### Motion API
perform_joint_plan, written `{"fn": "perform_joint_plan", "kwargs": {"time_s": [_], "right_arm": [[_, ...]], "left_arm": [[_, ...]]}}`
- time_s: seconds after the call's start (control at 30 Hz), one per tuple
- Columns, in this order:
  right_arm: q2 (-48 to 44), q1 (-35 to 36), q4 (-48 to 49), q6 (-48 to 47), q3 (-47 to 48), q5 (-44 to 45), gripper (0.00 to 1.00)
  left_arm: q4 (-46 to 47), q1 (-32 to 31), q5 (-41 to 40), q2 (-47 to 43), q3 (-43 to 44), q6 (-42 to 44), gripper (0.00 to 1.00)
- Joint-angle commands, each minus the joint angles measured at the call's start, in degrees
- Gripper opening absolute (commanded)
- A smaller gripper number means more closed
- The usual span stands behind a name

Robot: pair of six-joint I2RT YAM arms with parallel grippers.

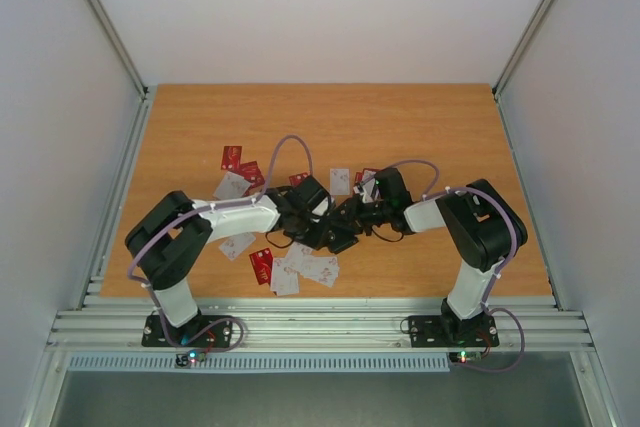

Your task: Put the credit cards into the card holder

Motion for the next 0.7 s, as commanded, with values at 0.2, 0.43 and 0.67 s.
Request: {"fn": "perform_joint_plan", "kwargs": {"time_s": [0.2, 0.43, 0.67], "right_arm": [[2.13, -0.43, -13.54, -3.84, -1.01, 3.62, 0.27], [2.03, -0.6, -14.58, -4.75, -0.84, 3.36, 0.27], [2.31, -0.89, -14.62, -5.08, -0.83, 2.94, 0.27]], "left_arm": [[1.72, -1.65, -5.8, 0.56, 1.06, 2.48, 0.39], [-0.15, -1.65, -10.89, 1.05, 3.53, 2.34, 0.32], [1.27, -1.65, -5.56, 2.74, 4.64, 2.75, 0.31]]}}
